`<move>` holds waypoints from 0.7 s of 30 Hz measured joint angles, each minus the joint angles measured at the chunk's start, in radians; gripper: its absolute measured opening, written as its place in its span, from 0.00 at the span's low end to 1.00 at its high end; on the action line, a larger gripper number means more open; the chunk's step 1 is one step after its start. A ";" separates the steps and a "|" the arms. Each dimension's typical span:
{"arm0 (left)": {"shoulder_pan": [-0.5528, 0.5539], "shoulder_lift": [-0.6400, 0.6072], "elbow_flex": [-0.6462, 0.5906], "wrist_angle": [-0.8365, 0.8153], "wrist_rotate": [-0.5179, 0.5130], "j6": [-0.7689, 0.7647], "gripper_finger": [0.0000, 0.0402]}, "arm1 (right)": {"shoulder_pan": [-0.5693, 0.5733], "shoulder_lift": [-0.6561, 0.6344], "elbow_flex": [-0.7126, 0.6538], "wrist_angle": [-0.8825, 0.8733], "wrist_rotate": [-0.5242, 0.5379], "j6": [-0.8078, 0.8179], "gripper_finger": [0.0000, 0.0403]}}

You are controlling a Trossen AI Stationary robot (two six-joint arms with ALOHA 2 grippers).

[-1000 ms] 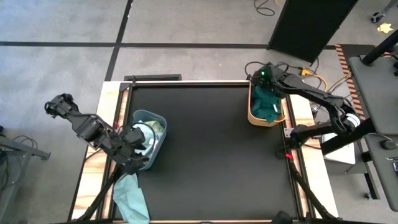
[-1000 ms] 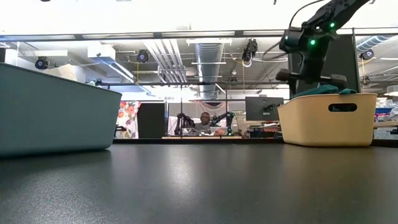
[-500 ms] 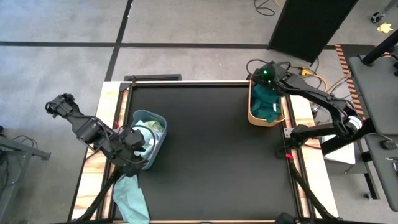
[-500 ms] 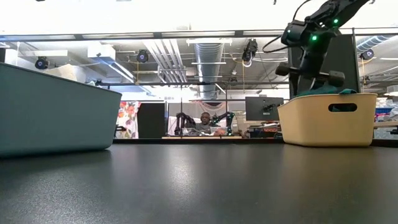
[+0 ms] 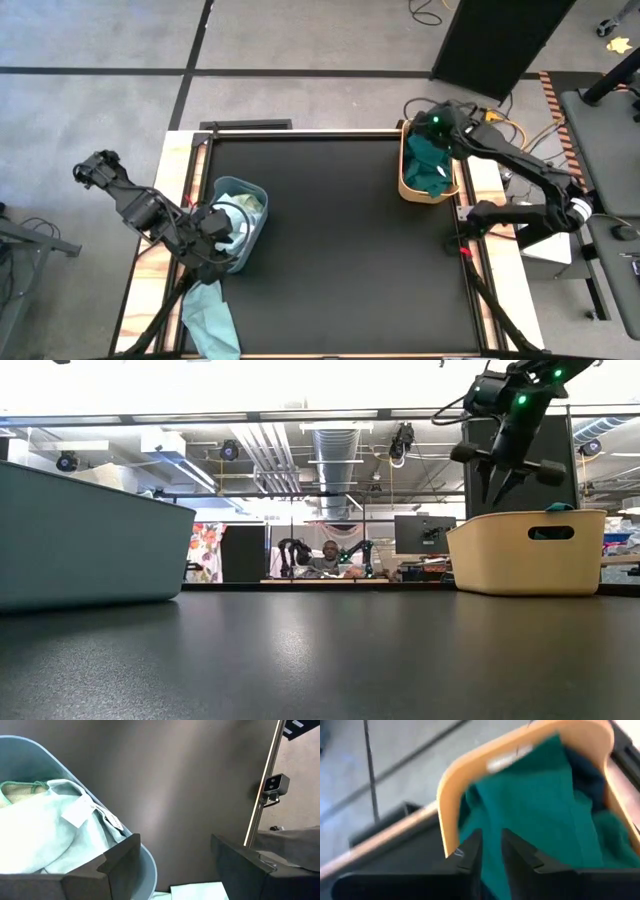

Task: Sort towels by color in basket
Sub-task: Put the green towel into the orange bin

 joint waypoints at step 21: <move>-0.168 0.008 0.000 0.113 0.495 -0.335 0.57 | 0.012 0.086 -0.295 0.346 -0.112 0.130 0.05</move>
